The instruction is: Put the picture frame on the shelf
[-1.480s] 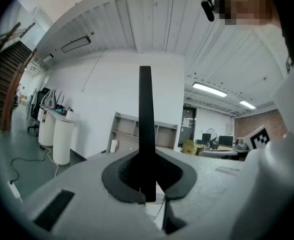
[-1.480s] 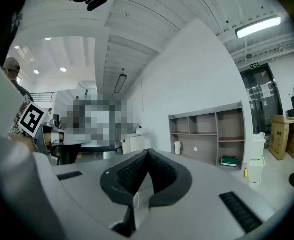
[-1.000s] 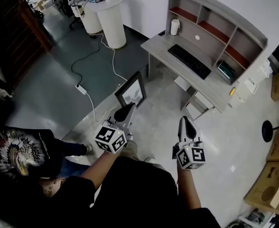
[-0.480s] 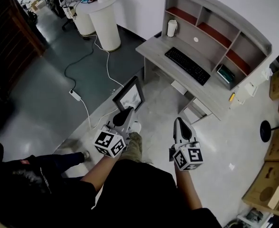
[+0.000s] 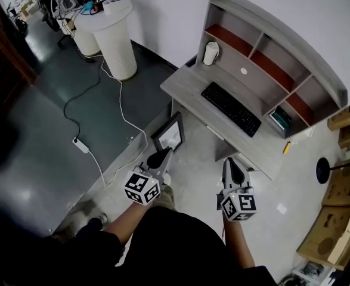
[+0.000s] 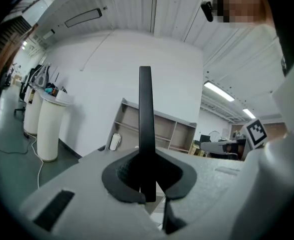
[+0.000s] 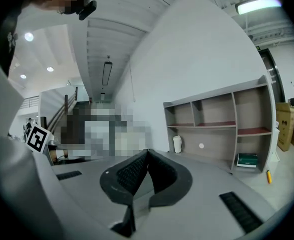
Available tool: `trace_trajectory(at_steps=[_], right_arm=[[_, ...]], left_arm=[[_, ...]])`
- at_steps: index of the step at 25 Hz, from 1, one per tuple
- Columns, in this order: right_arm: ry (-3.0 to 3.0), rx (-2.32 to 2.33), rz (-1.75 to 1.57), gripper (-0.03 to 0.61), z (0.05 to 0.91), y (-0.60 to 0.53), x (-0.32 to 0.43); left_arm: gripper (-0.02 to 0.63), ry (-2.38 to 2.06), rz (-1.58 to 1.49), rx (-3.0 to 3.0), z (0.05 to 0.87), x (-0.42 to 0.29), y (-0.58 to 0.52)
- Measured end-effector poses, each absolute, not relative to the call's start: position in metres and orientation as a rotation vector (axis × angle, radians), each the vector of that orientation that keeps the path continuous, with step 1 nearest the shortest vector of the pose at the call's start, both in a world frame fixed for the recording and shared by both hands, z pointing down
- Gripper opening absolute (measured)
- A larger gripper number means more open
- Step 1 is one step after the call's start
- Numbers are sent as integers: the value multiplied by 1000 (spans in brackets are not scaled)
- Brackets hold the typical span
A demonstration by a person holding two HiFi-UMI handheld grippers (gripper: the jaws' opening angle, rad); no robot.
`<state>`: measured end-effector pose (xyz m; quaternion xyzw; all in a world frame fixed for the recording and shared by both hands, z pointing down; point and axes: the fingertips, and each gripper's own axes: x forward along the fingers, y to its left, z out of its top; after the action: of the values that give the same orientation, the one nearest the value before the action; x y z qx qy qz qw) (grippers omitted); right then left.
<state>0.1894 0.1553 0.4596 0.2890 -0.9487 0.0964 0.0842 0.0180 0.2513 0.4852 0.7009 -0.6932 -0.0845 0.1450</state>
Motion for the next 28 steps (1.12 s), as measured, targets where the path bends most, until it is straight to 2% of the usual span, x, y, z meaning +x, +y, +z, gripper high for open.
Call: trace_trajectory(at_steps=[7, 14, 28], right_arm=[[-2789, 965, 284, 12, 455, 86, 104], [-2807, 928, 235, 12, 446, 66, 31], [-2776, 1028, 275, 12, 469, -23, 19]], left_arm=[[36, -1895, -253, 2130, 471, -64, 171], [36, -1745, -284, 2218, 472, -110, 122], [35, -1705, -179, 2288, 477, -137, 25]])
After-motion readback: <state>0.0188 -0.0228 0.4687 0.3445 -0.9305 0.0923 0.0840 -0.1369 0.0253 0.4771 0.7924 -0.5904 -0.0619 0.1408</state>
